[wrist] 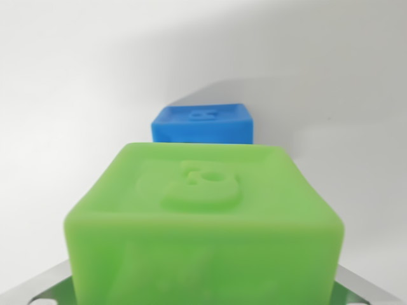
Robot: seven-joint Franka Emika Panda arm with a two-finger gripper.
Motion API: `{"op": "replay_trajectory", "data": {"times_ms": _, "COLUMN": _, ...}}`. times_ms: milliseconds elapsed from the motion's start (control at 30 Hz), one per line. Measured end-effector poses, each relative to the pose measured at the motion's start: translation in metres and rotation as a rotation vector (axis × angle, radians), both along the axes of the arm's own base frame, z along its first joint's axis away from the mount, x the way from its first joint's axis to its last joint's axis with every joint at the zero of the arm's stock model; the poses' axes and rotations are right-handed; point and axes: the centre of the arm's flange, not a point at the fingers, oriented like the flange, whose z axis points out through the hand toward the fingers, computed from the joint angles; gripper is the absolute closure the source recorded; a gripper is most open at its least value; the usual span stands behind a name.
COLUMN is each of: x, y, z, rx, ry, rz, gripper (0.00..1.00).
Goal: Stack cube
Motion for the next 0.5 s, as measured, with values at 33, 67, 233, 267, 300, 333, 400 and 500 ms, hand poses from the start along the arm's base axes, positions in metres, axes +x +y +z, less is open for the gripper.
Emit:
{"op": "replay_trajectory", "data": {"times_ms": 33, "x": 0.000, "y": 0.000, "z": -0.003, "rx": 0.000, "ry": 0.000, "rz": 0.000, "gripper": 1.00}}
{"op": "replay_trajectory", "data": {"times_ms": 67, "x": 0.000, "y": 0.000, "z": -0.005, "rx": 0.000, "ry": 0.000, "rz": 0.000, "gripper": 1.00}}
{"op": "replay_trajectory", "data": {"times_ms": 233, "x": 0.000, "y": 0.000, "z": -0.016, "rx": -0.001, "ry": -0.002, "rz": 0.000, "gripper": 1.00}}
{"op": "replay_trajectory", "data": {"times_ms": 267, "x": 0.000, "y": 0.000, "z": -0.018, "rx": -0.001, "ry": -0.001, "rz": 0.000, "gripper": 1.00}}
{"op": "replay_trajectory", "data": {"times_ms": 300, "x": 0.000, "y": 0.000, "z": -0.020, "rx": -0.001, "ry": -0.001, "rz": 0.000, "gripper": 1.00}}
{"op": "replay_trajectory", "data": {"times_ms": 333, "x": 0.000, "y": 0.000, "z": -0.022, "rx": -0.001, "ry": -0.001, "rz": 0.000, "gripper": 1.00}}
{"op": "replay_trajectory", "data": {"times_ms": 400, "x": 0.000, "y": 0.001, "z": -0.027, "rx": -0.001, "ry": -0.001, "rz": 0.000, "gripper": 1.00}}
{"op": "replay_trajectory", "data": {"times_ms": 500, "x": 0.000, "y": 0.001, "z": -0.034, "rx": -0.001, "ry": 0.000, "rz": -0.001, "gripper": 1.00}}
